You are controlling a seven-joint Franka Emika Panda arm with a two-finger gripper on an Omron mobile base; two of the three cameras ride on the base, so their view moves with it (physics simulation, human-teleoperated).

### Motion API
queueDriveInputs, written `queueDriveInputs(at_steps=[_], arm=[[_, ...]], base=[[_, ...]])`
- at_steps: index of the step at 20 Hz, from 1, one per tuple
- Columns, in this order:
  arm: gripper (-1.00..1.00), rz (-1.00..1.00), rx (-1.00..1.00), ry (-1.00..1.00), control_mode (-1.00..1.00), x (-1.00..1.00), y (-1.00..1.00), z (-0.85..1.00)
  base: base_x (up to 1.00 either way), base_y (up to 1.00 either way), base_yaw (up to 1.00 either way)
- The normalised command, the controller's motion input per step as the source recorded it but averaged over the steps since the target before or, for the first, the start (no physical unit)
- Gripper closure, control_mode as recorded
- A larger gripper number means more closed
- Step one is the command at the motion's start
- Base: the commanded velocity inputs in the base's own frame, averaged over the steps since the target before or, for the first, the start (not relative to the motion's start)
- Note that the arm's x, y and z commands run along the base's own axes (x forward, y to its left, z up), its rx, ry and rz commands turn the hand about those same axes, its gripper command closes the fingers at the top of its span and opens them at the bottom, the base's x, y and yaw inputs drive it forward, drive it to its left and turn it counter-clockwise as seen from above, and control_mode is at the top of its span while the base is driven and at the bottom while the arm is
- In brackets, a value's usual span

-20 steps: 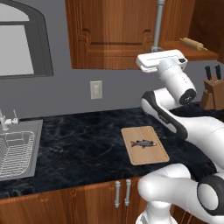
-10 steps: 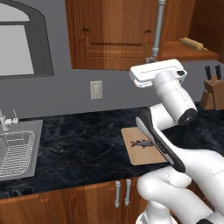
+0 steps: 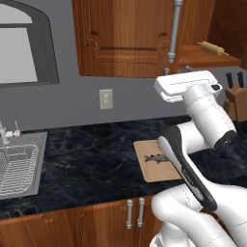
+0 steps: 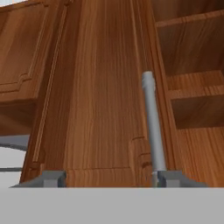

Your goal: Open the cabinet, retrieve the rolling pin, and place it next to the meat on the cutting board to prepare for tenderizing.

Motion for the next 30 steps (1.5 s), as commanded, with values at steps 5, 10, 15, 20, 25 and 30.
queueDriveInputs(at_steps=[5,10,15,20,25,30], arm=[[-1.00,0.00,0.14,0.03,-1.00,-0.46,-0.69,0.51],[-1.00,-0.01,0.21,0.20,-1.00,-0.12,-0.60,0.55],[-1.00,0.00,0.20,0.11,-1.00,0.11,-0.55,0.03],[-1.00,0.05,0.24,0.15,-1.00,0.55,-0.46,-0.02],[-1.00,0.16,0.25,0.27,-1.00,0.90,-0.23,-0.05],[-1.00,0.20,0.26,0.26,-1.00,0.79,-0.14,-0.15]], base=[[0.00,0.00,0.00],[0.00,0.00,0.00],[0.00,0.00,0.00],[0.00,0.00,0.00],[0.00,0.00,0.00],[0.00,0.00,0.00]])
